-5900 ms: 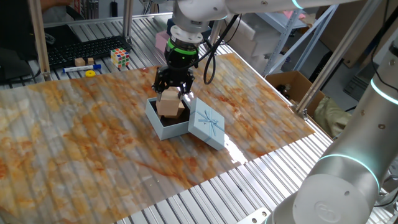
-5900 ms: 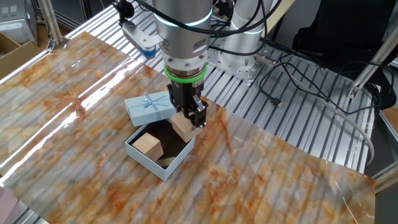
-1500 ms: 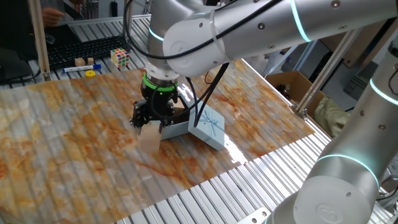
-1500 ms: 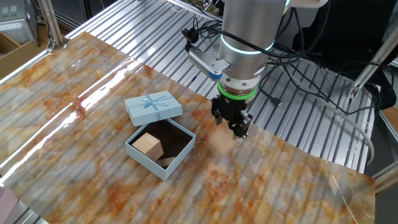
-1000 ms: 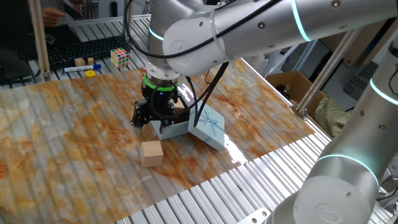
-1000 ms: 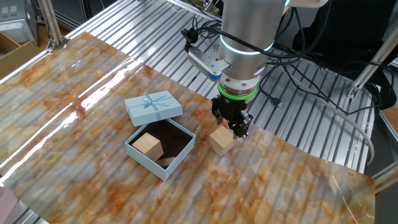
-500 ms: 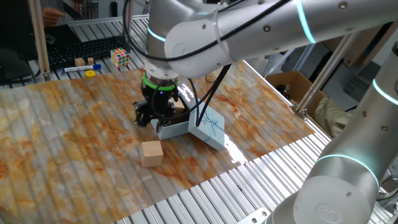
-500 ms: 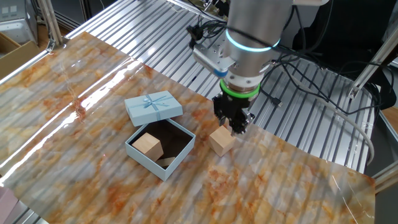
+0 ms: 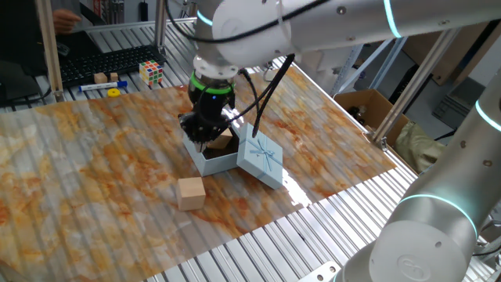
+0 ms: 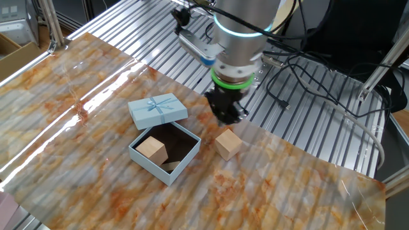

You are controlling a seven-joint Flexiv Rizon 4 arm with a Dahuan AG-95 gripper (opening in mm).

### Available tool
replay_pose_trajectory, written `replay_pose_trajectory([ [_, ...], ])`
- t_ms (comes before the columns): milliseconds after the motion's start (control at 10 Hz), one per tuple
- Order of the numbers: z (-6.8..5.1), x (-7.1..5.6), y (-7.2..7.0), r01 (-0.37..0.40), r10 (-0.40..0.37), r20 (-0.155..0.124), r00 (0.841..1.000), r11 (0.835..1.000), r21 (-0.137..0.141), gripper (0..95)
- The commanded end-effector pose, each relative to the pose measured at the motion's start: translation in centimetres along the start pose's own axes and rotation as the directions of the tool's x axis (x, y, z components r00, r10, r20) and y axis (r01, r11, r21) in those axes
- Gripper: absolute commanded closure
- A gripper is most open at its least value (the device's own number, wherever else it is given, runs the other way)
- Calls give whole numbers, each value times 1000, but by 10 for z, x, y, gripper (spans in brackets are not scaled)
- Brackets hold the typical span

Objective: Take everything out of the gift box

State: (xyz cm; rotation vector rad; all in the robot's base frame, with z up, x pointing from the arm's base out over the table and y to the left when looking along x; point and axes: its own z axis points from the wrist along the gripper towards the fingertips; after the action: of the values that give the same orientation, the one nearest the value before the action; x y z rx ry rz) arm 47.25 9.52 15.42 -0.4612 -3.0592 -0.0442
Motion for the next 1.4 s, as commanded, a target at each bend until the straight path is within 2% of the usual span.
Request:
replay_pose_trajectory([
  [100,0,-17,-18,-14,14,-2,1000,1000,2,950],
  [200,0,-26,-28,-20,20,-3,1000,1000,6,950],
  [400,2,-40,-40,-86,86,-8,996,996,7,950],
  [500,3,-50,-45,-93,93,-6,996,996,17,950],
  [700,3,-67,-55,-86,86,-9,996,996,11,950],
  [800,4,-71,-58,-90,90,-9,996,996,10,950],
  [1100,3,-89,-67,-174,174,-20,984,985,20,950],
  [1400,2,-102,-71,-262,263,-7,965,965,19,950],
])
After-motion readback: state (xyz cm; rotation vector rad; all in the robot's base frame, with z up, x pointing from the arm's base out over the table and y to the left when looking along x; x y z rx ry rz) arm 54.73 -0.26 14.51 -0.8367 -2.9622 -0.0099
